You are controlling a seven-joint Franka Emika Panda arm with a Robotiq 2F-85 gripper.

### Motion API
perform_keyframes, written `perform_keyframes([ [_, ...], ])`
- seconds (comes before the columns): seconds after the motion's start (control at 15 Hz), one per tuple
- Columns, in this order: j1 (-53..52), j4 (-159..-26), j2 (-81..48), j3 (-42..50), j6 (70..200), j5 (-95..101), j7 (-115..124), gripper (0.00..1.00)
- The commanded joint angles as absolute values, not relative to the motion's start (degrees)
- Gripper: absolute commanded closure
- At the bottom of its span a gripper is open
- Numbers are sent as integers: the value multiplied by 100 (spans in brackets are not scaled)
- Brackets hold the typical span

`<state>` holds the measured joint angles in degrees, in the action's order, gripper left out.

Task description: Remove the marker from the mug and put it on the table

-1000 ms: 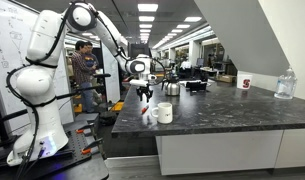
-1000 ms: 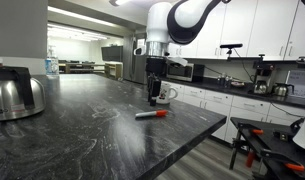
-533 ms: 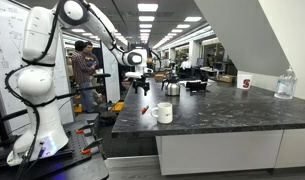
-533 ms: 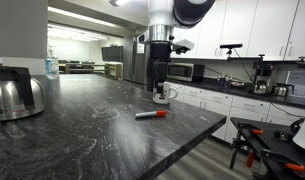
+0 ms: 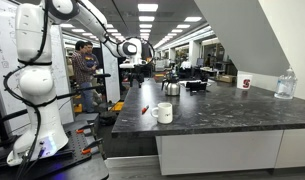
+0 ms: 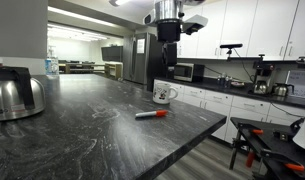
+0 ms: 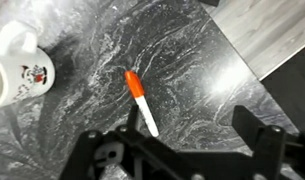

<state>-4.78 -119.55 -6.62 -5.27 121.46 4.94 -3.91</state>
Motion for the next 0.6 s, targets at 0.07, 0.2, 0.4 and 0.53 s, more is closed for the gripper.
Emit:
perform_keyframes([
  [0.07, -557, -11992, -467, -528, 11820, 673, -88, 0],
  [0.2, -568, -11970, -470, -546, 11741, 688, -125, 0],
  [0.4, -582, -11945, -511, -553, 11644, 684, -140, 0],
  [0.53, -599, -11936, -529, -551, 11621, 762, -105, 0],
])
